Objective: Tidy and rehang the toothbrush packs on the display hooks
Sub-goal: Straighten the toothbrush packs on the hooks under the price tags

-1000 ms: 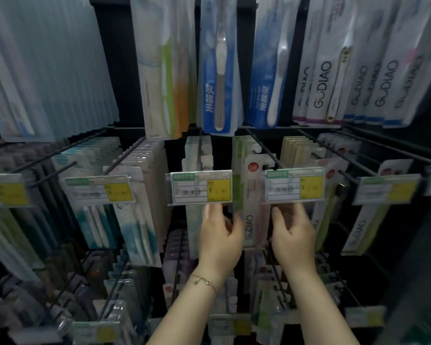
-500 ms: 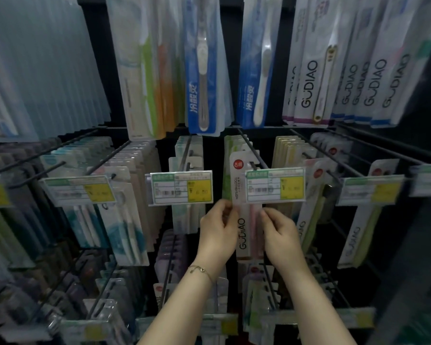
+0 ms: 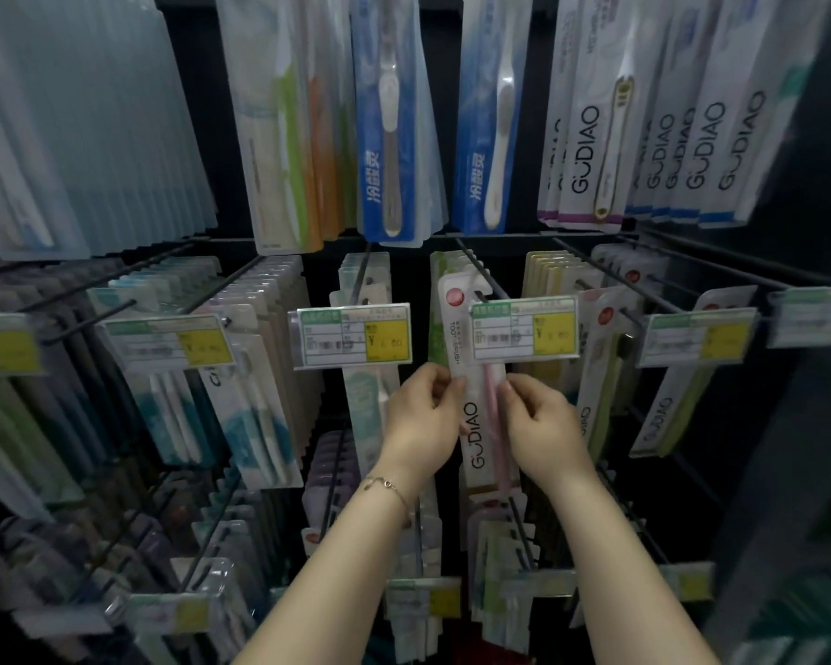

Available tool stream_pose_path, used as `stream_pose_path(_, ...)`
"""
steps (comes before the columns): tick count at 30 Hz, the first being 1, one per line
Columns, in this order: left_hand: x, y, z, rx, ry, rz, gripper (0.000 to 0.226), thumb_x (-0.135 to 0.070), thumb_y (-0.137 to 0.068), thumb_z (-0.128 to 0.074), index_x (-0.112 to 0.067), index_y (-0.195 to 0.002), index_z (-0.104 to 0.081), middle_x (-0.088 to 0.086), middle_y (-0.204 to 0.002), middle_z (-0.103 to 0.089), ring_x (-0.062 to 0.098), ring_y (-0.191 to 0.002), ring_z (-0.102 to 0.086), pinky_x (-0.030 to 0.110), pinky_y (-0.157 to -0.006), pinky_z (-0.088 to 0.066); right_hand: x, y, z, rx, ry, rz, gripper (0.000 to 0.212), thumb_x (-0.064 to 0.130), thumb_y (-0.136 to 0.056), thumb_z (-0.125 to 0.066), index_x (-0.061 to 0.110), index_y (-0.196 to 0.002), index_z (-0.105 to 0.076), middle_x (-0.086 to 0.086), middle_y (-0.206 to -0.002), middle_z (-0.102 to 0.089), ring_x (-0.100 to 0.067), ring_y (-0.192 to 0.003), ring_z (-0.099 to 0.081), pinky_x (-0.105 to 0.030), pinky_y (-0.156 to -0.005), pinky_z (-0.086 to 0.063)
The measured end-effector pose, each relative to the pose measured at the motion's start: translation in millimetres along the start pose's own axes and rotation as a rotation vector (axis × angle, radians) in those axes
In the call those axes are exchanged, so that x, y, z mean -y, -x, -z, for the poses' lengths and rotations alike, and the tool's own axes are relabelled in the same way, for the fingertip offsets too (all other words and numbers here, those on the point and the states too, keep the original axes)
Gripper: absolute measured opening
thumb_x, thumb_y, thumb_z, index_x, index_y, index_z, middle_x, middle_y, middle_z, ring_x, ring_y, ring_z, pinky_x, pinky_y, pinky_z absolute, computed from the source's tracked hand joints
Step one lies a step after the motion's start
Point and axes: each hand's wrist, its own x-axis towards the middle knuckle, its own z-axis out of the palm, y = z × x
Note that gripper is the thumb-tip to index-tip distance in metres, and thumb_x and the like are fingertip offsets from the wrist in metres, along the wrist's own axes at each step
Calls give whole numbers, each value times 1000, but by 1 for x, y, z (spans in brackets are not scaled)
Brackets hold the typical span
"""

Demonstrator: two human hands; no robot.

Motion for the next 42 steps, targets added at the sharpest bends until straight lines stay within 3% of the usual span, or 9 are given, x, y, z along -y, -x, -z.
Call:
stream_pose_path(6, -11, -1, 5, 23, -42, -39, 15, -24, -102, -54, -11, -97, -61, 3, -65, -66, 5, -51, -63, 29, -61, -55, 9, -5, 2, -13, 96, -9, 26, 22, -100, -48, 7, -86, -65, -12, -82, -68, -27, -82, -62, -31, -66, -45)
stream_pose_path(11, -15, 1, 8, 15, -33, -42, 17, -22, -103, -54, -7, -100, -60, 2, -62, -64, 4, -49, -63, 29, -62, -55, 17, -6, 3, -12, 182, -29, 28, 23, -100, -47, 12, -79, -62, -7, -75, -66, -27, -77, -61, -37, -69, -48)
stream_pose_path(16, -22, -1, 8, 11, -19, -25, 19, -20, -102, -54, -2, -102, -60, 8, -70, -64, 4, -46, -61, 18, -50, -51, 19, -11, 3, -23, 164, -77, 25, 27, -99, -48, 16, -86, -66, -2, -82, -70, -26, -84, -63, -41, -78, -51)
stream_pose_path(20, -26, -4, 6, 39, -34, 19, 19, -23, -103, -52, -5, -103, -59, 7, -68, -65, 11, -54, -64, 28, -63, -57, 21, -14, 4, -21, 173, -84, 25, 26, -98, -48, 16, -84, -65, -1, -80, -69, -26, -82, -63, -43, -78, -52)
stream_pose_path(24, -24, -3, 3, 64, 55, 69, 17, -19, -104, -51, -3, -103, -57, 9, -67, -62, 11, -53, -62, 15, -48, -49, 22, -11, 7, -19, 202, -44, 25, 24, -100, -46, 16, -84, -64, -3, -79, -68, -26, -80, -62, -40, -74, -50)
stream_pose_path(29, -25, -5, -5, 91, 148, 131, 17, -18, -103, -52, -11, -89, -54, 6, -60, -63, 15, -56, -65, 26, -59, -53, 22, -15, 17, 3, 290, -31, 24, 26, -101, -44, 22, -83, -60, 2, -78, -65, -23, -77, -61, -35, -64, -44)
stream_pose_path(33, -28, -4, -8, 87, 190, 109, 18, -17, -103, -52, -11, -86, -52, 5, -56, -63, 16, -54, -63, 23, -54, -48, 28, -21, 23, 41, 292, -55, 21, 27, -101, -44, 26, -103, -65, 2, -94, -65, -21, -89, -58, -31, -75, -43)
stream_pose_path(36, -31, -4, -8, 57, 171, 64, 18, -17, -103, -51, -13, -85, -51, 4, -54, -62, 14, -50, -60, 20, -50, -44, 32, -23, 24, 52, 301, -27, 20, 26, -101, -44, 27, -97, -63, 0, -96, -67, -22, -88, -60, -32, -72, -45)
stream_pose_path(42, -34, -4, -15, 126, 203, 144, 15, -15, -105, -47, -9, -91, -49, 7, -59, -63, 16, -58, -65, 23, -58, -51, 32, -25, 34, 60, 390, -70, 22, 26, -100, -44, 22, -105, -65, -3, -103, -67, -26, -92, -59, -40, -84, -52)
